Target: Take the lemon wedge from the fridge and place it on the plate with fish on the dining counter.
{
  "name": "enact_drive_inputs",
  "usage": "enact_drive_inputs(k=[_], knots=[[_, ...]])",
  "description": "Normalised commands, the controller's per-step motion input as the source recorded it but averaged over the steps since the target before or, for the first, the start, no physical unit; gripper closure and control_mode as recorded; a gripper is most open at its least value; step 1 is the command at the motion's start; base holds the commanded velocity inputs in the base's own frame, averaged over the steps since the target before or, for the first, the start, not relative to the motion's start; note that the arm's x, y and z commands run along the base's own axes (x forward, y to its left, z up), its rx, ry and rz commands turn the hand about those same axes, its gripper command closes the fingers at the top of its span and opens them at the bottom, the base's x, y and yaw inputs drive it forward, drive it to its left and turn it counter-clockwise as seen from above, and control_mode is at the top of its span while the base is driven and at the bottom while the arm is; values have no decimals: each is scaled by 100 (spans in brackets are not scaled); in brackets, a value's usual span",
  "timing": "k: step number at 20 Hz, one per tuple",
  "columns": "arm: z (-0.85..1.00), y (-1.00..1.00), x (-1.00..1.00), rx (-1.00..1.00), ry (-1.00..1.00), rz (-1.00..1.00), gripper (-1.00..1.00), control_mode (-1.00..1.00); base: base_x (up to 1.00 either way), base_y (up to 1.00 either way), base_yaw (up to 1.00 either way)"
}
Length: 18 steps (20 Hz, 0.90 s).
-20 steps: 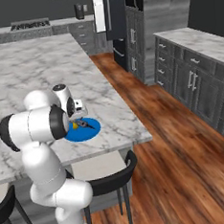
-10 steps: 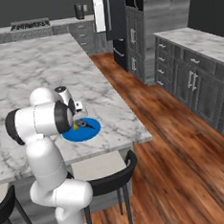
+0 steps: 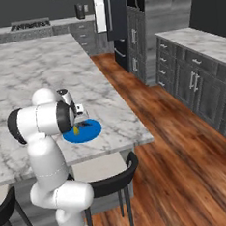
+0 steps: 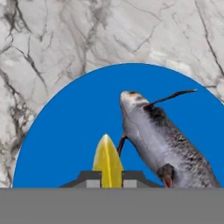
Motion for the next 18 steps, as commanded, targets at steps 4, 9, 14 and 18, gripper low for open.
enact_drive_inputs(k=[4, 9, 14, 18], knots=[[42, 5, -5, 0, -6, -1, -100, -100, 0, 0, 0], [100, 28, -87, 0, -18, -7, -100, -100, 0, 0, 0], [100, 0, -100, 23, -1, -6, -100, -100, 0, 0, 0], [100, 0, -100, 16, -6, -4, -100, -100, 0, 0, 0]])
